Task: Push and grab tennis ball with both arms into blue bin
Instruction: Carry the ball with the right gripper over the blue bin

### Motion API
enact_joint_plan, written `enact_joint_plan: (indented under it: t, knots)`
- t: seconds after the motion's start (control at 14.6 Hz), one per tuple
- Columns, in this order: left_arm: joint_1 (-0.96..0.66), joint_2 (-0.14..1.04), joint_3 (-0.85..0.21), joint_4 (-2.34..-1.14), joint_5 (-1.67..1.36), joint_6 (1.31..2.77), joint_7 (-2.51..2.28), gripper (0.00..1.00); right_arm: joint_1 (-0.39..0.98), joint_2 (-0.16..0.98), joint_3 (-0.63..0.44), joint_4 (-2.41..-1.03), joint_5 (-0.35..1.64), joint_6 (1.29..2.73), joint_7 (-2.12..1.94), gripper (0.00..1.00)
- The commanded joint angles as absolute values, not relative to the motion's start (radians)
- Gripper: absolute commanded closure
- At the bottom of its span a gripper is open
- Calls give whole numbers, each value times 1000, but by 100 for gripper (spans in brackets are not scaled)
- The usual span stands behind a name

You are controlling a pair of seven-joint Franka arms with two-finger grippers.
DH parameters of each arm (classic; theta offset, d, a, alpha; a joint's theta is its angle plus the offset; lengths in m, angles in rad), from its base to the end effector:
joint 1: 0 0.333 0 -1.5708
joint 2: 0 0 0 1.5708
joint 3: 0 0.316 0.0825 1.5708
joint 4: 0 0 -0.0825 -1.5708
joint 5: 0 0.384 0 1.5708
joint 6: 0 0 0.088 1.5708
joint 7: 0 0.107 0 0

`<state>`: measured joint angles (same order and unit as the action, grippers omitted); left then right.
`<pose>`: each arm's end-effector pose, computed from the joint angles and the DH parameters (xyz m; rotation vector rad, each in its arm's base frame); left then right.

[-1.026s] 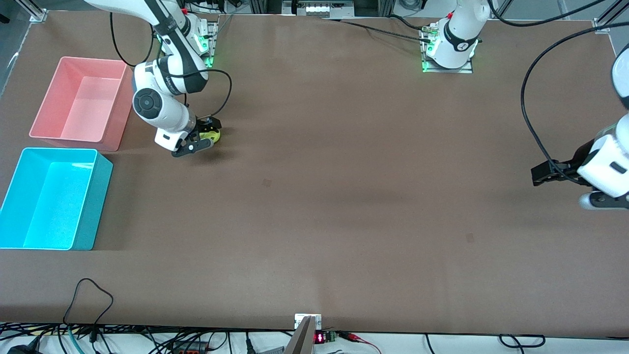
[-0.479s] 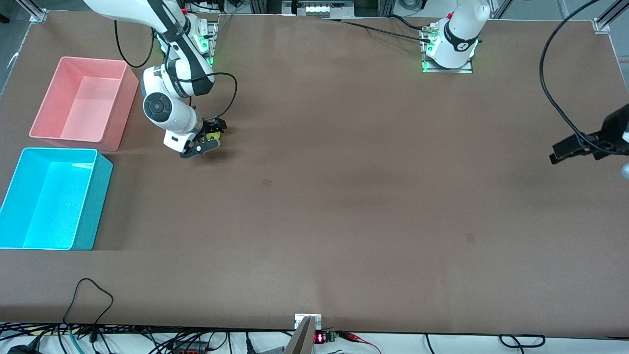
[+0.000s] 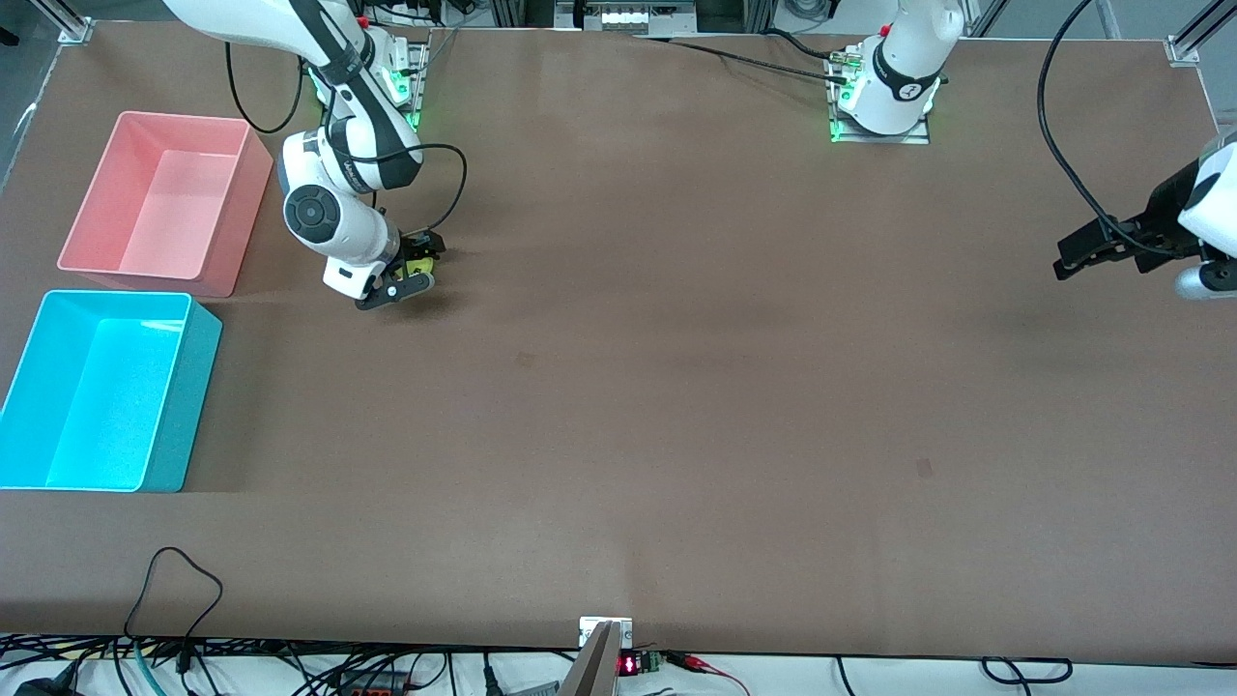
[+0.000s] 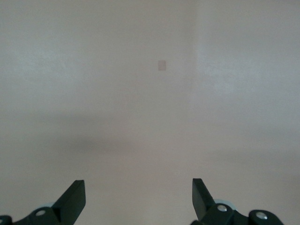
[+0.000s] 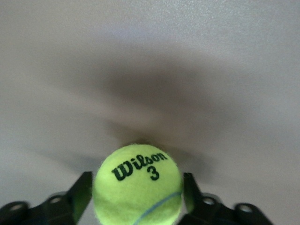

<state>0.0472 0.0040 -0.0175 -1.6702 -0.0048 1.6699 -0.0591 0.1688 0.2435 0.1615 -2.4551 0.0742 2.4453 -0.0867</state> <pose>0.5615 0.0162 0.5837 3.1337 0.1400 -0.0069 0.4285 0.1509 0.1841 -3.0196 -0.5405 0.3994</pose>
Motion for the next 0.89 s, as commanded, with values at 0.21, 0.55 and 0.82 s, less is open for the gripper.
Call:
enact_joint_plan:
  t: [0.21, 0.55, 0.82]
  knots:
    - [49, -20, -20, -1709, -11, 1690, -25, 0, 167, 241, 161, -2450, 78, 2437, -81, 90]
    - [48, -34, -21, -1724, -12, 1690, -31, 0, 75, 202, 134, -2337, 78, 2430, -90, 100]
    - [48, -29, -26, -1718, -12, 1692, -32, 0, -14, 212, 108, -2117, 68, 2245, -98, 100]
